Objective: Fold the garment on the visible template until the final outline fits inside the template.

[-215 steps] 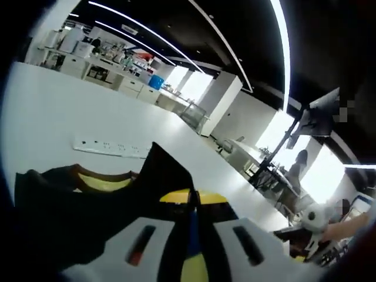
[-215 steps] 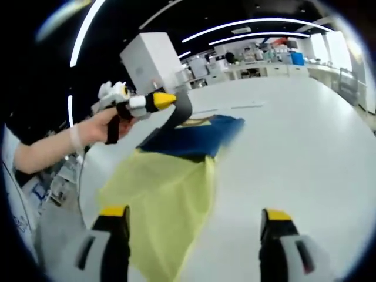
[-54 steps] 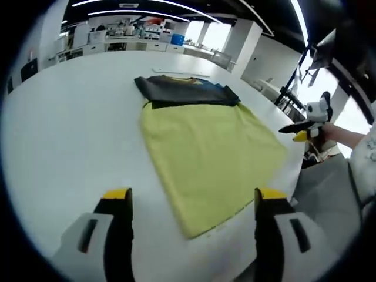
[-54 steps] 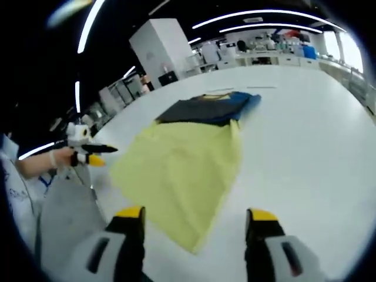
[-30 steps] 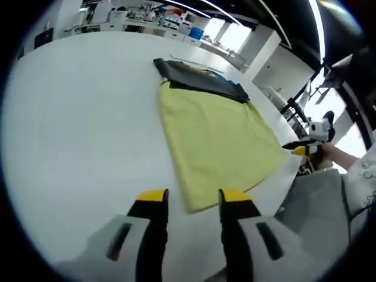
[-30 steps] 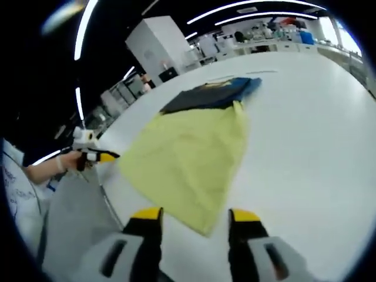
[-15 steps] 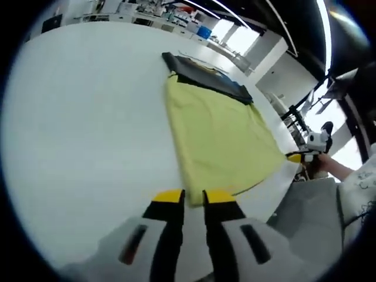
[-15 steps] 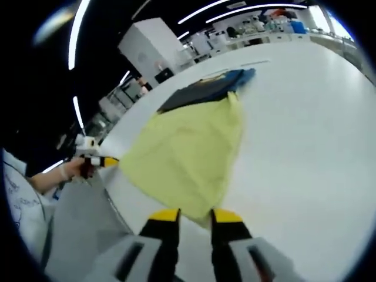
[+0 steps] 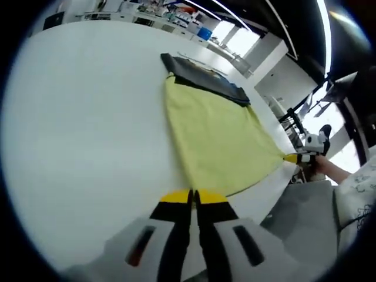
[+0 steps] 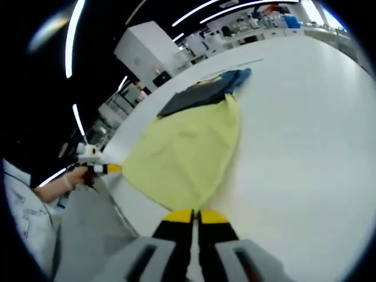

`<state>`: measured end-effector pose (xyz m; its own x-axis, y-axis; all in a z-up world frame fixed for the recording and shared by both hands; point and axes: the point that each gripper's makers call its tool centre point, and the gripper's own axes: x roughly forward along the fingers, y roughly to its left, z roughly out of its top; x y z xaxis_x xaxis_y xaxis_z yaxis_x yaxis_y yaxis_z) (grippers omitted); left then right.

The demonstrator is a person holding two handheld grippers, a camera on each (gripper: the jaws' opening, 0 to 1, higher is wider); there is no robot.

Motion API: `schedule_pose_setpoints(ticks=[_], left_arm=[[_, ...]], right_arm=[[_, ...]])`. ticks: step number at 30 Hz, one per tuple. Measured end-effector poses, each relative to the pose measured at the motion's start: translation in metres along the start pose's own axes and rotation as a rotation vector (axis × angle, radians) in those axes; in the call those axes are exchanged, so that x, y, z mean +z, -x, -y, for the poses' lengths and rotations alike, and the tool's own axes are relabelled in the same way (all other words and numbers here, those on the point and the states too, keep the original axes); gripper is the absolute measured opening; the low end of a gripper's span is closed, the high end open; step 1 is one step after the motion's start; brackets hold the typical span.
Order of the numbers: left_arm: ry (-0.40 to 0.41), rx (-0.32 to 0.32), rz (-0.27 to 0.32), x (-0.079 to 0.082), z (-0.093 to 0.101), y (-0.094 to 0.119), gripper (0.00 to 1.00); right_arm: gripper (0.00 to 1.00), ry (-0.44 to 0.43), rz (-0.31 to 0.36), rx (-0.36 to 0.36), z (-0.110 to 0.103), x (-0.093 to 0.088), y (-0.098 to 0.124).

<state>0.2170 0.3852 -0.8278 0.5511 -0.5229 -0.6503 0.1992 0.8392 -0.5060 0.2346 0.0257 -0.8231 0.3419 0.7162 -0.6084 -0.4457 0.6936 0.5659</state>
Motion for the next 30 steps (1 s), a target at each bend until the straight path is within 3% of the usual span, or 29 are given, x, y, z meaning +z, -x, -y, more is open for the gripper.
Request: schedule_pose_setpoints(ticks=[5, 15, 27, 30], left_arm=[[0.021, -0.053, 0.005, -0.003, 0.014, 0.008, 0.00], [0.047, -0.187, -0.058, -0.022, 0.054, 0.039, 0.00], [0.075, -0.246, -0.116, -0.042, 0.078, 0.067, 0.00], [0.093, -0.288, -0.105, -0.042, 0.098, 0.076, 0.00]], right_arm=[[0.00, -0.018, 0.003, 0.017, -0.003, 0.002, 0.010], [0.00, -0.032, -0.043, 0.025, -0.012, -0.017, 0.046], [0.00, -0.095, -0.058, 0.049, -0.034, -0.039, 0.080], [0.00, -0.117, -0.062, 0.064, -0.037, -0.041, 0.088]])
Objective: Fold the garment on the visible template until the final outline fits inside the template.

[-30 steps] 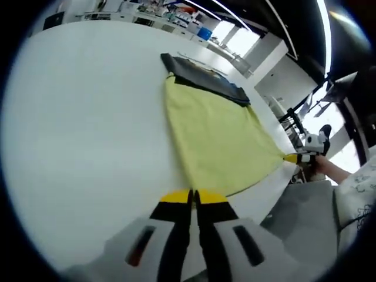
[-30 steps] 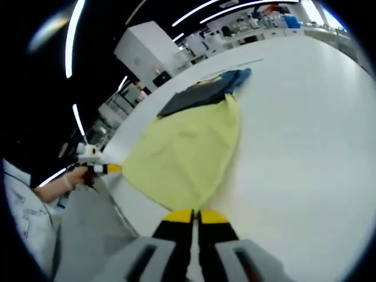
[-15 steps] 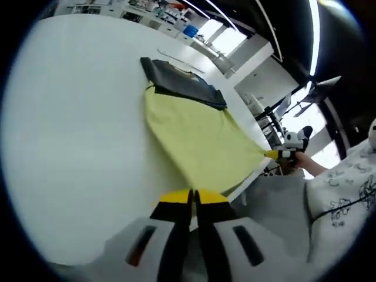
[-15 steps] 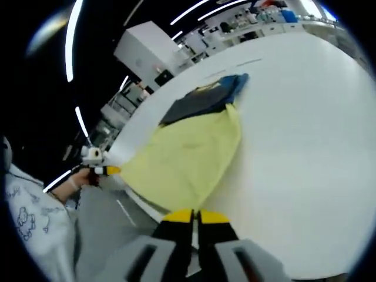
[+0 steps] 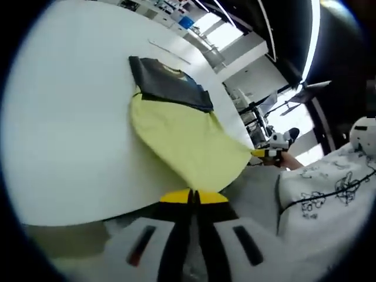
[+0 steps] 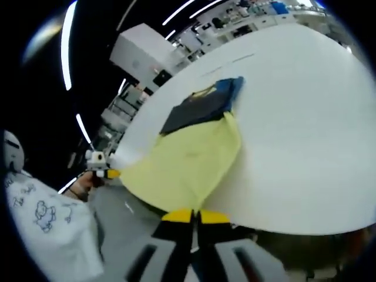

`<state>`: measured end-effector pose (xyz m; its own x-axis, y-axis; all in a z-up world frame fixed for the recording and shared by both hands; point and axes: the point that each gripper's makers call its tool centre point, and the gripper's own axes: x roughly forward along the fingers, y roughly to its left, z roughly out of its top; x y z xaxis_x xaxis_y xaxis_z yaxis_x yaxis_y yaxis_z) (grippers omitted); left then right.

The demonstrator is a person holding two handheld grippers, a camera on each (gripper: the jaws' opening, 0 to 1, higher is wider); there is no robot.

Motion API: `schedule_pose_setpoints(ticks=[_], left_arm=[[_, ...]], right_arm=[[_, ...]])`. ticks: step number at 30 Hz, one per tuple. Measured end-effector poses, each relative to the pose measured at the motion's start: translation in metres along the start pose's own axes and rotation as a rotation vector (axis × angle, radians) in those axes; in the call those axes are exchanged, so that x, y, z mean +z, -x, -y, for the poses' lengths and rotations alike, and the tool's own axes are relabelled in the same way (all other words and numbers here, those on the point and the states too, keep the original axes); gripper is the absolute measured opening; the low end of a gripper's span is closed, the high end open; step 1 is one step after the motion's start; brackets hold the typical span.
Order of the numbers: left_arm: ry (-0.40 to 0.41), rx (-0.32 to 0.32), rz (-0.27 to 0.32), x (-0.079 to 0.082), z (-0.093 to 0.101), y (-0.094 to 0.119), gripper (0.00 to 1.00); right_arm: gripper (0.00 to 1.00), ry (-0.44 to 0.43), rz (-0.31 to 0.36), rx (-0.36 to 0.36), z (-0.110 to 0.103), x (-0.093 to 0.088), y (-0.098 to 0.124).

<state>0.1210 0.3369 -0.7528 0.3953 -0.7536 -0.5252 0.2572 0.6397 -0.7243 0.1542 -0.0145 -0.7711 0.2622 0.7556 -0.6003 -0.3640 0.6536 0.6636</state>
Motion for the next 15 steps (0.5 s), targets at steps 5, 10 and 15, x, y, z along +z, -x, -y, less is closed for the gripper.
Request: schedule_pose_setpoints(ticks=[5, 10, 15], left_arm=[[-0.005, -0.016, 0.036, 0.010, 0.014, 0.007, 0.00], [-0.012, -0.048, 0.122, 0.043, 0.022, 0.012, 0.00], [-0.025, -0.066, 0.168, 0.070, 0.018, 0.011, 0.00]], right_arm=[[0.00, -0.047, 0.029, 0.039, -0.012, 0.012, 0.014], [0.00, -0.068, 0.091, 0.088, -0.023, 0.042, 0.019], [0.00, -0.050, 0.121, 0.117, -0.028, 0.069, 0.019]])
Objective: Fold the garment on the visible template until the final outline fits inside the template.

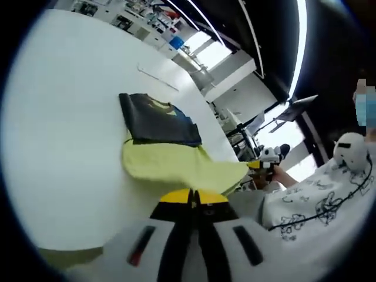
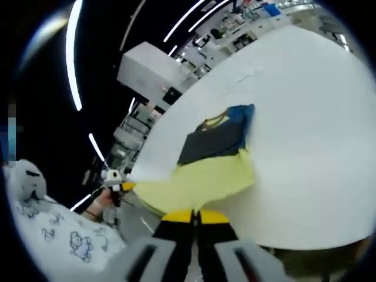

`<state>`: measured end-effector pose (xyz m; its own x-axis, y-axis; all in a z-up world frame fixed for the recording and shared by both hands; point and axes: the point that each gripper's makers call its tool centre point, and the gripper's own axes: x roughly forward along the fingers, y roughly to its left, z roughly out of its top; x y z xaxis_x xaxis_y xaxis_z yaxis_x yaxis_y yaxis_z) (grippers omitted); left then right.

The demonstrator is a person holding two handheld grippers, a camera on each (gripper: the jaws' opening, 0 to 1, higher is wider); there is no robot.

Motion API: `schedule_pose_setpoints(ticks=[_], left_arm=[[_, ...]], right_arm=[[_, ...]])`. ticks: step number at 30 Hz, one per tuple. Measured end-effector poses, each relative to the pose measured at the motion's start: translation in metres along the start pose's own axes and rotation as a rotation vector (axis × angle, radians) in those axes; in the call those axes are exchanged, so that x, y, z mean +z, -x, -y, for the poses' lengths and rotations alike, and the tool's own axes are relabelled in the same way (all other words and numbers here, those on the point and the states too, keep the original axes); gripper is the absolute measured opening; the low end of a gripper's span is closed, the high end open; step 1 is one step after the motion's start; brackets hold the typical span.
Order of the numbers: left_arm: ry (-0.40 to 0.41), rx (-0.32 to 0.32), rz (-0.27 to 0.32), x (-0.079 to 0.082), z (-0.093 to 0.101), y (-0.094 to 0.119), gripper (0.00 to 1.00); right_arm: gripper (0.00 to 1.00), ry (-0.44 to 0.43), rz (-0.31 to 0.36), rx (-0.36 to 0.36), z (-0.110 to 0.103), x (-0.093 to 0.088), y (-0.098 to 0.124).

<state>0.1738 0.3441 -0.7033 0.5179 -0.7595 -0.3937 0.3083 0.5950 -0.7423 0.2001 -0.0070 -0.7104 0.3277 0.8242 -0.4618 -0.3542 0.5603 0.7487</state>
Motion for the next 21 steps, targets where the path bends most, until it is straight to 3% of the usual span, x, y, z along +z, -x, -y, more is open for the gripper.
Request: schedule_pose_setpoints(ticks=[11, 21], left_arm=[[0.031, -0.021, 0.134, 0.052, -0.020, -0.014, 0.00], [0.008, 0.006, 0.213, 0.096, -0.032, -0.033, 0.00]], right_arm=[[0.00, 0.042, 0.034, 0.015, 0.007, 0.050, -0.012], [0.00, 0.045, 0.128, 0.029, 0.019, 0.107, -0.034]])
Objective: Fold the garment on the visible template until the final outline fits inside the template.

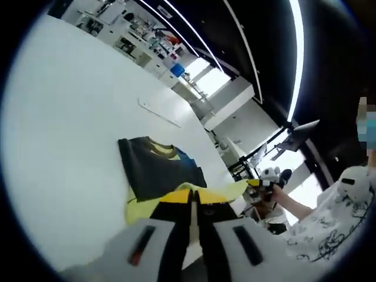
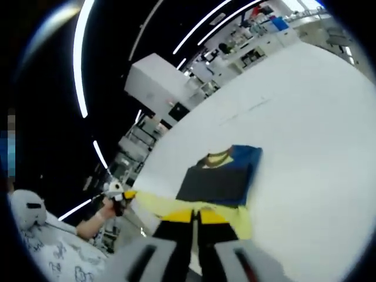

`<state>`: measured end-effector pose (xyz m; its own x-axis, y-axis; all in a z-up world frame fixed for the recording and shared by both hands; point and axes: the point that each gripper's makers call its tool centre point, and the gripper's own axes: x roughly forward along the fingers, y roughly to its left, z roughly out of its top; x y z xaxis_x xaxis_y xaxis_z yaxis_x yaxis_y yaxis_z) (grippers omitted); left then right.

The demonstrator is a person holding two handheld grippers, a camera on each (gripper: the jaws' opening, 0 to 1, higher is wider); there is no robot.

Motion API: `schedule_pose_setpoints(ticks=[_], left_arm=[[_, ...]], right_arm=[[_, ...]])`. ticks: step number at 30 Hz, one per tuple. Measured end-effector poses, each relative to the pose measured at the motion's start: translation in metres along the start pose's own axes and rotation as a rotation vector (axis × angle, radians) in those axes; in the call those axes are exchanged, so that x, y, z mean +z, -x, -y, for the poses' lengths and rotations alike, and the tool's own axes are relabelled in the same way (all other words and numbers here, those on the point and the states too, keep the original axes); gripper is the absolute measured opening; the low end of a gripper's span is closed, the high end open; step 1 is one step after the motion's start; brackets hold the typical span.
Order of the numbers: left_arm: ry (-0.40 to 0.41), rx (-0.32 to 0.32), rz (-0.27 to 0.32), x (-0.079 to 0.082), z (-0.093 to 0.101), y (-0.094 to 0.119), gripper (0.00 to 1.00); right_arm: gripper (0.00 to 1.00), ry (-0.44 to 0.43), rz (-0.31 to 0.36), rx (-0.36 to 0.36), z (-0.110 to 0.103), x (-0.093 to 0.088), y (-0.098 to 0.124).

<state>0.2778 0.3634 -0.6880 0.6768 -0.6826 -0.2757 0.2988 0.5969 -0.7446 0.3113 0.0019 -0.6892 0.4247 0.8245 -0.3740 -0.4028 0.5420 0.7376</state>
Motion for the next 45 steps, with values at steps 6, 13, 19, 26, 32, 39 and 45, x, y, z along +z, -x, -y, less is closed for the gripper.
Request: schedule_pose_setpoints(ticks=[6, 13, 19, 26, 32, 39, 45], left_arm=[[-0.026, 0.030, 0.044, 0.021, -0.007, -0.022, 0.00], [-0.006, 0.049, 0.095, 0.047, -0.026, -0.050, 0.00], [0.019, 0.049, 0.142, 0.065, -0.036, -0.059, 0.00], [0.029, 0.082, 0.192, 0.076, -0.052, -0.074, 0.00], [0.043, 0.134, 0.188, 0.072, -0.079, -0.090, 0.00], [0.078, 0.183, 0.149, 0.054, -0.106, -0.097, 0.00], [0.095, 0.225, 0.107, 0.035, -0.120, -0.101, 0.00]], right_arm=[[0.00, 0.016, 0.033, -0.016, 0.012, 0.025, -0.021], [0.00, 0.004, 0.047, -0.049, 0.033, 0.044, -0.040], [0.00, -0.014, 0.076, -0.051, 0.042, 0.061, -0.048], [0.00, -0.001, 0.084, -0.065, 0.055, 0.077, -0.066], [0.00, 0.014, 0.047, -0.128, 0.081, 0.071, -0.086], [0.00, 0.030, -0.011, -0.171, 0.099, 0.057, -0.099], [0.00, 0.028, -0.051, -0.195, 0.111, 0.042, -0.102]])
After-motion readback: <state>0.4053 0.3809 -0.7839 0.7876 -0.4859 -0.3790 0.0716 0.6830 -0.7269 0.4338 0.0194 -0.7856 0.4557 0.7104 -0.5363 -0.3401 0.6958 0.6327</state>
